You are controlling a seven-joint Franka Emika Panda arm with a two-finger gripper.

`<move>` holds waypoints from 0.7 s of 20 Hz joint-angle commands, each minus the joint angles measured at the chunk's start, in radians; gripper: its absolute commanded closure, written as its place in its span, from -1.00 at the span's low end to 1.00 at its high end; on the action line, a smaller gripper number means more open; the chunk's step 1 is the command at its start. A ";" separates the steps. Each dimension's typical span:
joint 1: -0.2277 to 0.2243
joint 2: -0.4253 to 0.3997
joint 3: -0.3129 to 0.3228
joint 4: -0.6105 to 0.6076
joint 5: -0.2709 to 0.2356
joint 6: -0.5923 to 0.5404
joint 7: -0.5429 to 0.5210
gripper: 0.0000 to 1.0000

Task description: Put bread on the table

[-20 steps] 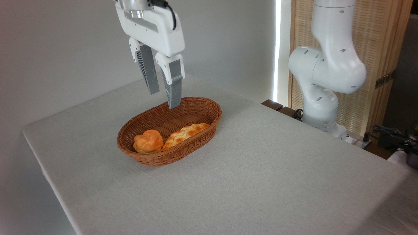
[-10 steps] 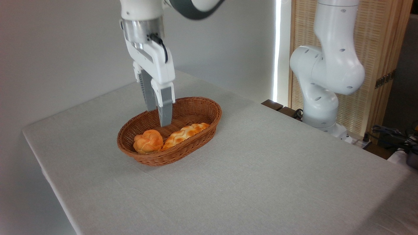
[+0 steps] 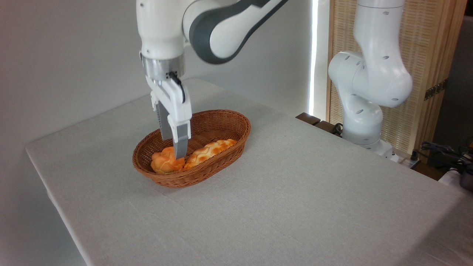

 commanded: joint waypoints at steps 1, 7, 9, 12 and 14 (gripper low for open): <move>0.006 0.031 -0.013 0.002 -0.016 0.060 -0.015 -1.00; 0.006 0.094 -0.038 0.002 0.022 0.108 -0.015 -1.00; 0.004 0.102 -0.039 0.002 0.031 0.109 -0.014 -0.32; 0.004 0.102 -0.041 0.003 0.031 0.109 -0.006 0.52; 0.004 0.100 -0.039 0.003 0.031 0.109 -0.005 0.59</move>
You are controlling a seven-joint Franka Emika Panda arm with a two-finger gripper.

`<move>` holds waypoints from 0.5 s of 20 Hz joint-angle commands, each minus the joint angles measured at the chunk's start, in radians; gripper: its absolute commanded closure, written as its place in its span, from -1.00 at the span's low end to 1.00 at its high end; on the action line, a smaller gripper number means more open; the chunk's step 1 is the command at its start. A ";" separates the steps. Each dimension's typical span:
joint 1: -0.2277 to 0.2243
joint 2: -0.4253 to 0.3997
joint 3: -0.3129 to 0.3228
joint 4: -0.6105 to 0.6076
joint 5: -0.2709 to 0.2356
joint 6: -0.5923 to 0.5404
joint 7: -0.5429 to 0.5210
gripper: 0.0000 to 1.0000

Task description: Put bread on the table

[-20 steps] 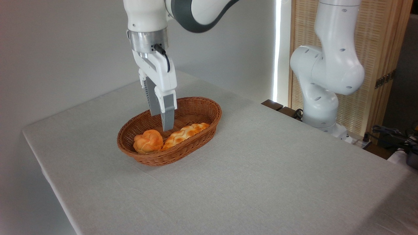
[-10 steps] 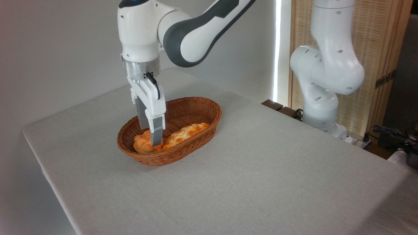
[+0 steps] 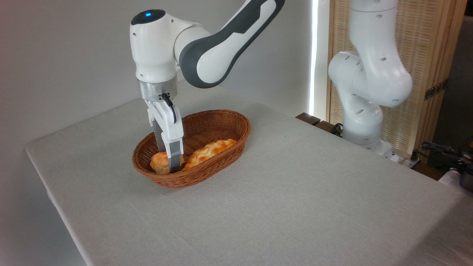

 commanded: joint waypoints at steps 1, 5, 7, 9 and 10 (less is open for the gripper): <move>0.003 0.004 -0.001 0.002 0.014 0.017 0.002 0.60; 0.005 0.004 -0.001 0.002 0.014 0.017 0.002 0.62; 0.005 0.004 -0.001 0.002 0.014 0.017 0.002 0.64; 0.005 0.004 -0.001 0.004 0.014 0.017 0.002 0.64; 0.005 0.004 -0.001 0.004 0.014 0.017 0.002 0.65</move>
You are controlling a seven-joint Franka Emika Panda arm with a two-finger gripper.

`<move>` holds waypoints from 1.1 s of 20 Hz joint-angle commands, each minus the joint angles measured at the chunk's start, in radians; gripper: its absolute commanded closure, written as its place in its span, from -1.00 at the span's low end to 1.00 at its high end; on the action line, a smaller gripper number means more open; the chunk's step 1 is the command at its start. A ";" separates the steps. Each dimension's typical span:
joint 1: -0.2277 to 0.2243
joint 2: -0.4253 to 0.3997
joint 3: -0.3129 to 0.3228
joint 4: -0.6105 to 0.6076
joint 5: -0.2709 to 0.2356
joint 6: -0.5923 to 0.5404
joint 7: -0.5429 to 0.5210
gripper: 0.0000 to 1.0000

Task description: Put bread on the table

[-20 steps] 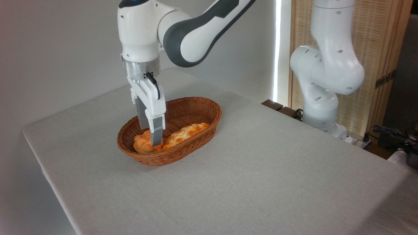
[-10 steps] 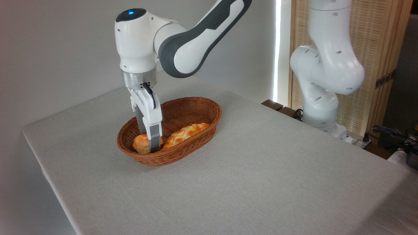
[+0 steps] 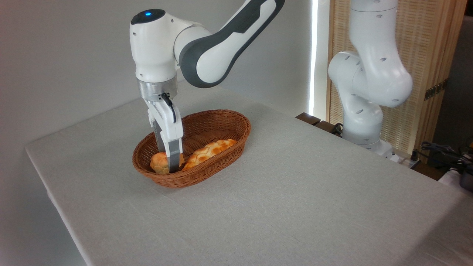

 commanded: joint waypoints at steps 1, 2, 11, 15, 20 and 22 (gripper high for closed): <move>0.005 0.004 -0.001 0.002 0.013 0.017 0.001 0.65; 0.005 0.004 -0.001 0.002 0.013 0.017 0.001 0.65; 0.006 -0.019 0.063 0.139 -0.103 -0.226 -0.020 0.65; 0.006 -0.020 0.138 0.240 -0.108 -0.368 0.035 0.64; 0.006 -0.042 0.267 0.257 0.017 -0.372 0.220 0.63; 0.011 -0.037 0.289 0.248 0.054 -0.366 0.260 0.61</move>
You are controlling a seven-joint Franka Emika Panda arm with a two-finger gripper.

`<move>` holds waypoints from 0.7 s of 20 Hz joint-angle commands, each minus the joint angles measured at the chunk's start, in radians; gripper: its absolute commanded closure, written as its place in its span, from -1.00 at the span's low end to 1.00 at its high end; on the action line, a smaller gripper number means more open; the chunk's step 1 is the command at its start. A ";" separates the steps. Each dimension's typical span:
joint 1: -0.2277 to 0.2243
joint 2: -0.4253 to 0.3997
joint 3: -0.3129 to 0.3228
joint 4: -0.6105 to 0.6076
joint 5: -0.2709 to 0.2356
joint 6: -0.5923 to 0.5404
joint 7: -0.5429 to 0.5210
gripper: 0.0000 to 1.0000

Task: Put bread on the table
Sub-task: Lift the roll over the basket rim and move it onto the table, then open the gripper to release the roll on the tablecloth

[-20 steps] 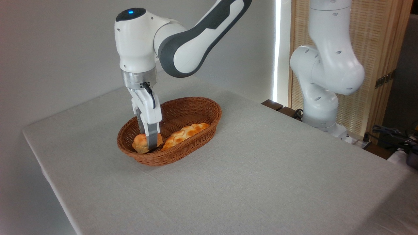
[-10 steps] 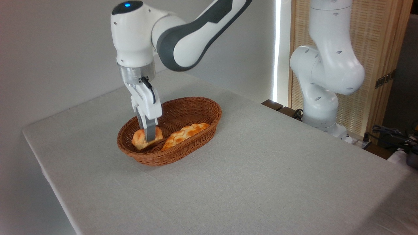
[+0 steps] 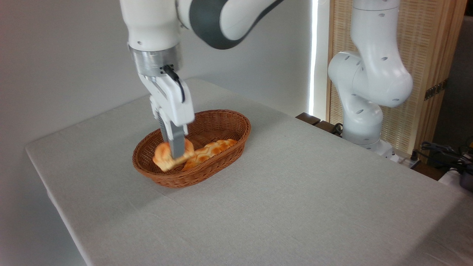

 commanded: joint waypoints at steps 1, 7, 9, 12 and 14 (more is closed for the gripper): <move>-0.003 0.009 0.044 -0.004 0.079 -0.007 0.076 0.58; -0.003 0.044 0.029 -0.089 0.143 0.179 0.076 -0.37; -0.004 0.044 0.024 -0.134 0.150 0.251 0.076 -0.67; -0.004 0.048 0.014 -0.148 0.151 0.256 0.076 -0.93; -0.004 0.048 0.014 -0.146 0.151 0.256 0.076 -1.00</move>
